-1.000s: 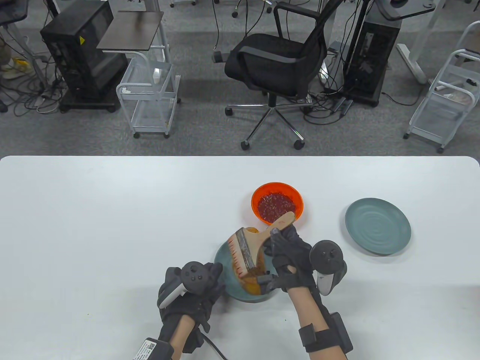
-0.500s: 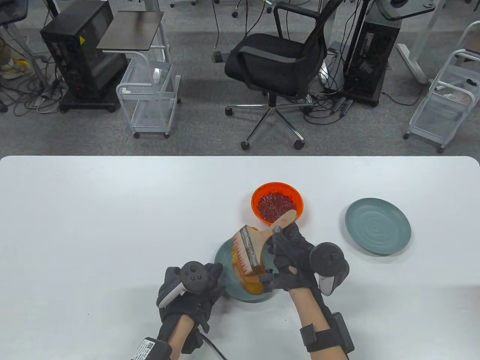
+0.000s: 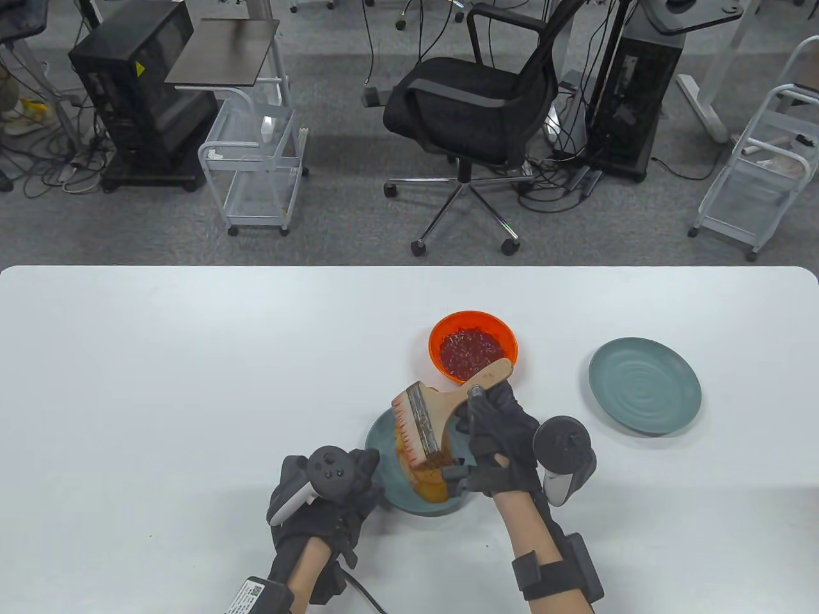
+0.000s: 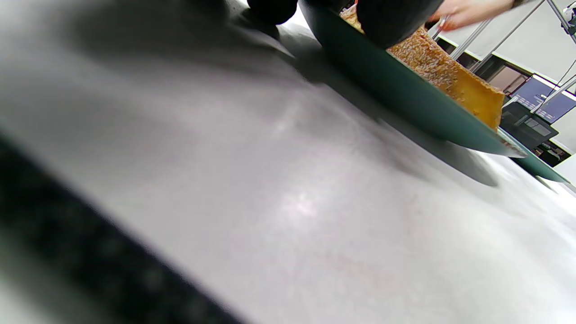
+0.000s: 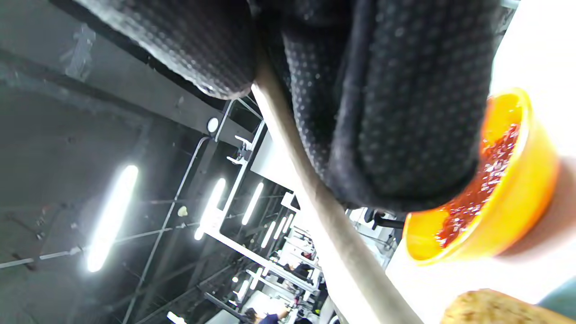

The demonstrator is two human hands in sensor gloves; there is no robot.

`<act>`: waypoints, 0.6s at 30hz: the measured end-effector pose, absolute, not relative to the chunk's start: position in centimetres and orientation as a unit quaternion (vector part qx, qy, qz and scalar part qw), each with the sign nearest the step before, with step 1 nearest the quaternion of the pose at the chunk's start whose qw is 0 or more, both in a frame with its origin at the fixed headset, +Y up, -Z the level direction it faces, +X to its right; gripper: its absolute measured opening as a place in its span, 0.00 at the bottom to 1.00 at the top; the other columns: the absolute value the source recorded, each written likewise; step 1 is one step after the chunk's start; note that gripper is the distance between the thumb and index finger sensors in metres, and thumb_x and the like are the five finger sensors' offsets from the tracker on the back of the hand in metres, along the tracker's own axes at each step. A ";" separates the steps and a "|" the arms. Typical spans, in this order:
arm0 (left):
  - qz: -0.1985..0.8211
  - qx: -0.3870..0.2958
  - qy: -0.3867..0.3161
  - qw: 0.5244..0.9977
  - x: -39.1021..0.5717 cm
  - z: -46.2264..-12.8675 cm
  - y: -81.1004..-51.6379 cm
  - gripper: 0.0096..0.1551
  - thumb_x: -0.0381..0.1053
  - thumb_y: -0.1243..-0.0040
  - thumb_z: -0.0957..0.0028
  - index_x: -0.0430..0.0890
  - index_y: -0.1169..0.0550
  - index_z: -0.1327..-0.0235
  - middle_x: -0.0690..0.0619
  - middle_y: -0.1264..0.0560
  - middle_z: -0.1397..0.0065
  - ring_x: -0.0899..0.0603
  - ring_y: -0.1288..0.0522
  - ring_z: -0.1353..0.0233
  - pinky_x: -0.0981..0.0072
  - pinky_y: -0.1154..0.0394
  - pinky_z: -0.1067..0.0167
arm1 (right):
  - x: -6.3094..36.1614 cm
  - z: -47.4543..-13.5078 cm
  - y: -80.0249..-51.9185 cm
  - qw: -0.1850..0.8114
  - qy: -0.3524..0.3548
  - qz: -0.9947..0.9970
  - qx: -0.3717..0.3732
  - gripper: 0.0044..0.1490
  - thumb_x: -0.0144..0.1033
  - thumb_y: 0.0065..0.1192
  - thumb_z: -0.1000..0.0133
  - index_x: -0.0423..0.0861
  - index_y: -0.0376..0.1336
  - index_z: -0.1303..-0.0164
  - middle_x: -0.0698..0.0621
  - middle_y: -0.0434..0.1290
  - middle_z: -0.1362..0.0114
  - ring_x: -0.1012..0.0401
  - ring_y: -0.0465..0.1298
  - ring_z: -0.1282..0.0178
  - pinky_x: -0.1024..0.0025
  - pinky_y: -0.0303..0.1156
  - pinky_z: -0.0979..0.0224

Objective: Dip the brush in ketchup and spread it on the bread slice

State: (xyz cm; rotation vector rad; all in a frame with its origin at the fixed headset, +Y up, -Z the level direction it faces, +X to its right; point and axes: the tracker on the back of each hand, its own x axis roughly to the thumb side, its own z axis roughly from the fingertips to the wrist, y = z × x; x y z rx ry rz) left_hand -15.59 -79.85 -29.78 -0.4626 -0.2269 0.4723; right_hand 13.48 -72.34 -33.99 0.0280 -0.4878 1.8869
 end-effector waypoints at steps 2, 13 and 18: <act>0.232 -0.227 -0.111 0.939 -15.6 -29.8 -79.8 0.34 0.59 0.56 0.30 0.52 0.49 0.15 0.47 0.50 0.14 0.36 0.57 0.17 0.41 0.56 0.28 | 14.2 -34.1 -72.1 0.535 -0.220 0.815 0.008 0.33 0.31 0.67 0.42 0.25 0.62 0.35 0.26 0.77 0.47 0.41 0.89 0.59 0.61 0.90 0.64; 0.233 -0.228 -0.110 0.939 -15.6 -29.8 -79.9 0.34 0.59 0.56 0.30 0.52 0.49 0.15 0.47 0.50 0.14 0.36 0.58 0.17 0.41 0.56 0.28 | 15.1 -34.1 -71.5 0.582 -0.215 0.784 -0.002 0.33 0.31 0.66 0.42 0.26 0.62 0.34 0.27 0.76 0.45 0.42 0.89 0.58 0.61 0.90 0.63; 0.232 -0.230 -0.110 0.939 -15.5 -29.8 -79.9 0.35 0.59 0.56 0.30 0.51 0.51 0.15 0.47 0.51 0.14 0.36 0.58 0.17 0.41 0.57 0.28 | 13.8 -34.2 -72.2 0.560 -0.193 0.805 0.002 0.33 0.31 0.66 0.42 0.26 0.62 0.34 0.26 0.76 0.45 0.40 0.88 0.58 0.60 0.90 0.63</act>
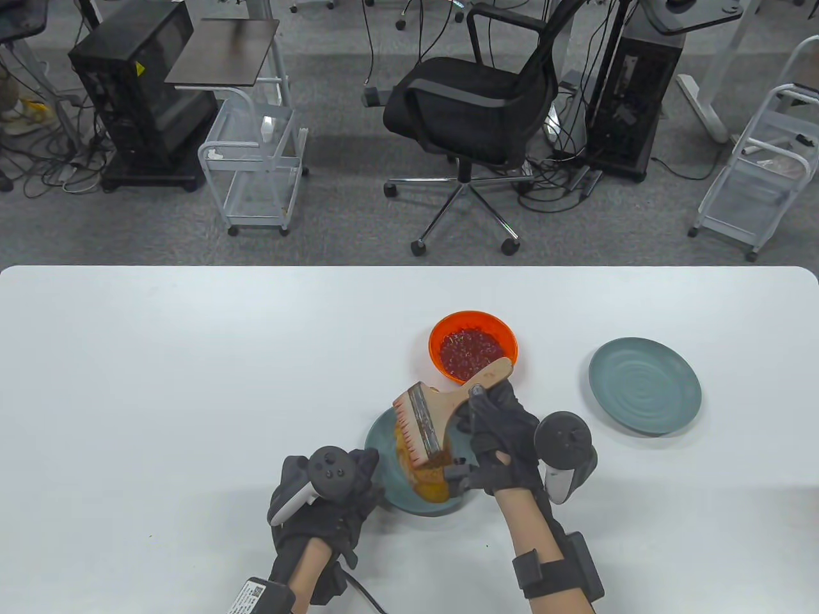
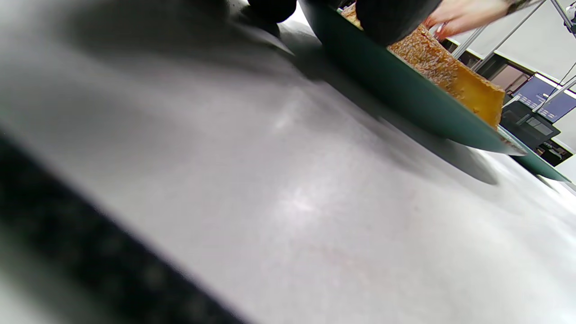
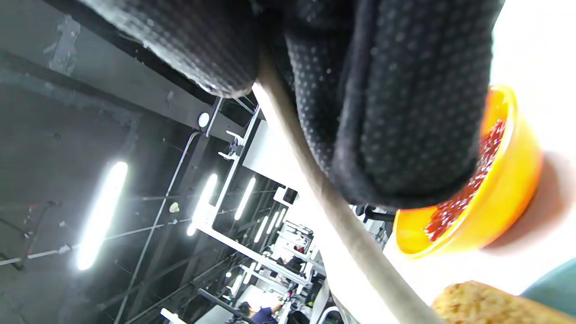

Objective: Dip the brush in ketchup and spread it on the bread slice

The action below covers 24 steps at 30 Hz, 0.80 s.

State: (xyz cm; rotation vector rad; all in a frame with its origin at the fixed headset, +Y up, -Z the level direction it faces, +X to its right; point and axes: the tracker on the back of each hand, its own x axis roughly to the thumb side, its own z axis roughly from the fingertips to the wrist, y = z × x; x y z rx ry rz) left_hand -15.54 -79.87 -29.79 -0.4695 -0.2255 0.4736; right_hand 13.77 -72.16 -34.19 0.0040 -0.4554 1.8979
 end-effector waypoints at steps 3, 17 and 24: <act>0.232 -0.230 -0.110 0.939 -15.5 -29.8 -79.9 0.36 0.59 0.56 0.30 0.50 0.52 0.15 0.47 0.51 0.14 0.36 0.58 0.17 0.41 0.57 0.28 | 15.2 -34.1 -71.8 0.525 -0.237 0.817 -0.006 0.33 0.31 0.66 0.42 0.26 0.62 0.34 0.26 0.76 0.45 0.41 0.88 0.58 0.60 0.90 0.63; 0.231 -0.233 -0.111 0.938 -15.5 -29.7 -79.9 0.38 0.59 0.56 0.30 0.49 0.54 0.16 0.46 0.52 0.14 0.36 0.59 0.17 0.41 0.57 0.28 | 13.9 -34.5 -73.0 0.575 -0.185 0.796 -0.025 0.33 0.31 0.66 0.42 0.25 0.62 0.34 0.26 0.76 0.46 0.41 0.89 0.59 0.61 0.90 0.64; 0.230 -0.234 -0.112 0.938 -15.5 -29.7 -79.9 0.38 0.59 0.56 0.30 0.49 0.54 0.16 0.46 0.52 0.14 0.36 0.59 0.17 0.41 0.57 0.28 | 16.1 -33.7 -71.0 0.505 -0.304 0.808 -0.013 0.33 0.32 0.66 0.42 0.26 0.62 0.34 0.27 0.76 0.46 0.43 0.89 0.59 0.63 0.91 0.64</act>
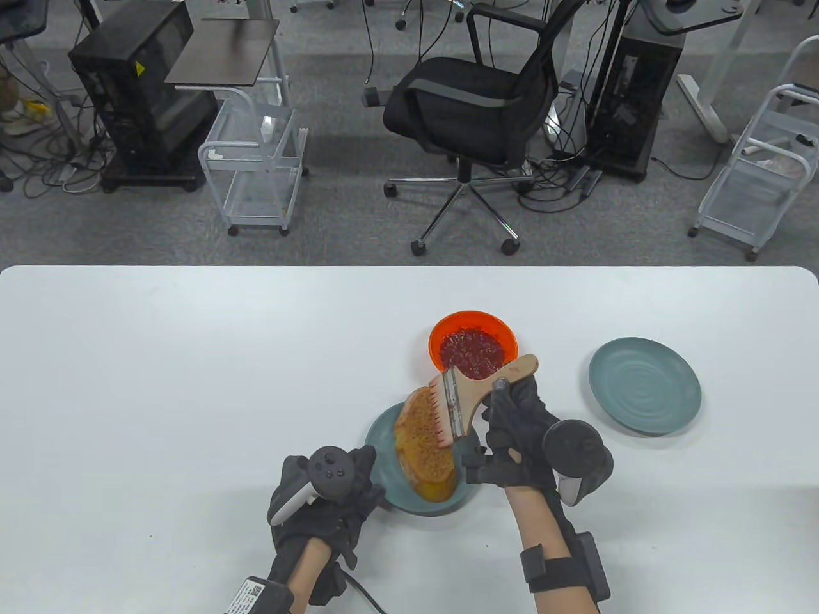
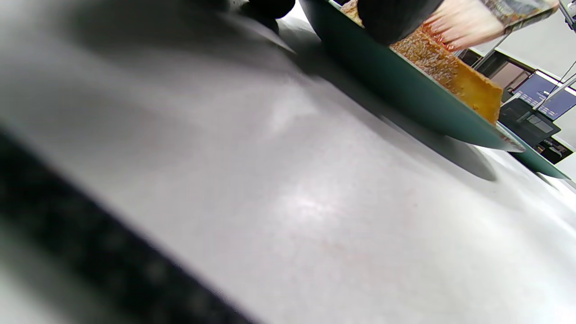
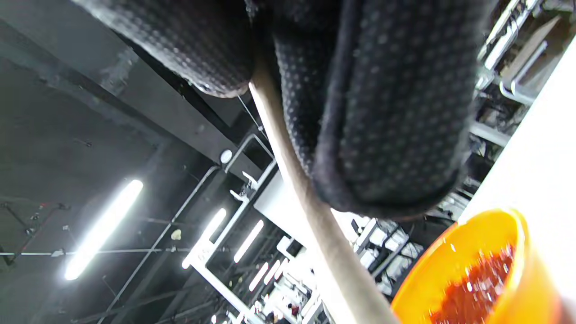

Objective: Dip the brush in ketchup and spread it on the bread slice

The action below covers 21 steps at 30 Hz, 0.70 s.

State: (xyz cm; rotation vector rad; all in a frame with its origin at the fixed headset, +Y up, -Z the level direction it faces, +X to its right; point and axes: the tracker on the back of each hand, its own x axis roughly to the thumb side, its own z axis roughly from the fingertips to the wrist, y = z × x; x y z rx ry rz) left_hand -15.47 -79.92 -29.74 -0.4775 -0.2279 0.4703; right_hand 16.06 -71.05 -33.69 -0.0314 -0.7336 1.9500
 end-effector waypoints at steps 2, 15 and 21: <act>0.229 -0.235 -0.112 0.938 -15.5 -29.7 -79.9 0.38 0.59 0.57 0.30 0.49 0.54 0.16 0.46 0.52 0.13 0.36 0.59 0.17 0.41 0.58 0.28 | 15.0 -34.0 -71.4 0.546 -0.266 0.794 0.001 0.33 0.32 0.66 0.42 0.26 0.62 0.34 0.27 0.76 0.46 0.43 0.89 0.59 0.63 0.91 0.64; 0.230 -0.237 -0.113 0.937 -15.4 -29.7 -80.0 0.38 0.59 0.57 0.30 0.49 0.55 0.15 0.46 0.53 0.13 0.36 0.59 0.17 0.41 0.58 0.28 | 14.7 -33.0 -69.9 0.449 -0.329 0.831 0.000 0.33 0.31 0.66 0.42 0.24 0.62 0.35 0.26 0.76 0.47 0.42 0.89 0.60 0.62 0.90 0.65; 0.228 -0.237 -0.114 0.937 -15.4 -29.7 -80.0 0.37 0.59 0.57 0.29 0.49 0.55 0.16 0.46 0.53 0.13 0.36 0.60 0.17 0.41 0.58 0.28 | 12.8 -33.3 -70.8 0.527 -0.251 0.812 0.002 0.33 0.30 0.67 0.42 0.24 0.62 0.35 0.25 0.77 0.48 0.41 0.89 0.61 0.62 0.90 0.66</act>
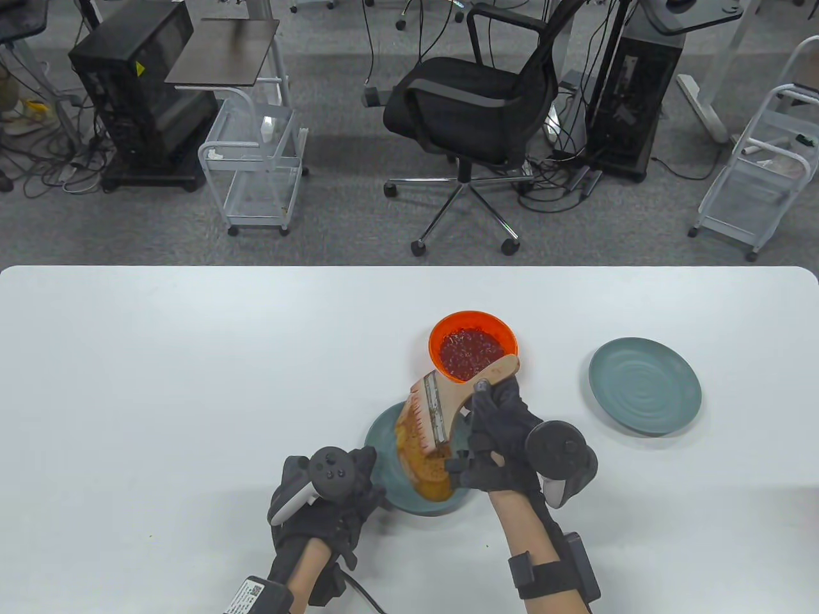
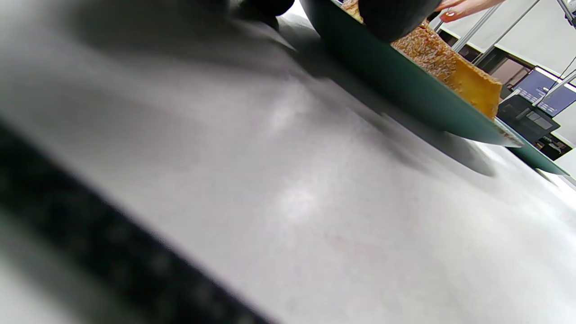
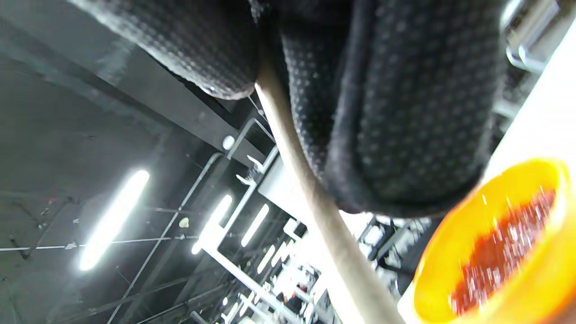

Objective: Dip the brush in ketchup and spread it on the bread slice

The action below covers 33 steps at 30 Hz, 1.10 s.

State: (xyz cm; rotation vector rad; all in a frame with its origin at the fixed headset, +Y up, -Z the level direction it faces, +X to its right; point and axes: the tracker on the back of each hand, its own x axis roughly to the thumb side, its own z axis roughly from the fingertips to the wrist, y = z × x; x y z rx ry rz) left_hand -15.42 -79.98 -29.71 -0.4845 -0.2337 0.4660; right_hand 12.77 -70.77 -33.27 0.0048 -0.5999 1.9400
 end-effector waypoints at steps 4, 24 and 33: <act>0.228 -0.238 -0.115 0.937 -15.4 -29.7 -80.0 0.37 0.59 0.57 0.29 0.49 0.55 0.15 0.46 0.53 0.13 0.36 0.60 0.17 0.41 0.58 0.28 | 13.4 -33.4 -70.9 0.462 -0.287 0.839 0.013 0.33 0.31 0.67 0.42 0.24 0.62 0.35 0.26 0.77 0.48 0.43 0.90 0.61 0.63 0.90 0.66; 0.220 -0.241 -0.117 0.938 -15.3 -29.6 -80.1 0.37 0.59 0.59 0.29 0.49 0.56 0.15 0.46 0.54 0.13 0.36 0.61 0.17 0.40 0.59 0.28 | 15.5 -33.2 -69.7 0.442 -0.335 0.832 0.015 0.32 0.33 0.65 0.42 0.28 0.62 0.34 0.29 0.77 0.46 0.43 0.89 0.58 0.62 0.90 0.63; 0.218 -0.241 -0.118 0.939 -15.3 -29.6 -80.1 0.37 0.59 0.59 0.29 0.49 0.56 0.16 0.46 0.54 0.13 0.36 0.61 0.17 0.40 0.59 0.28 | 13.3 -33.9 -71.2 0.536 -0.242 0.809 0.006 0.33 0.31 0.66 0.42 0.26 0.62 0.34 0.27 0.77 0.47 0.42 0.89 0.60 0.61 0.90 0.65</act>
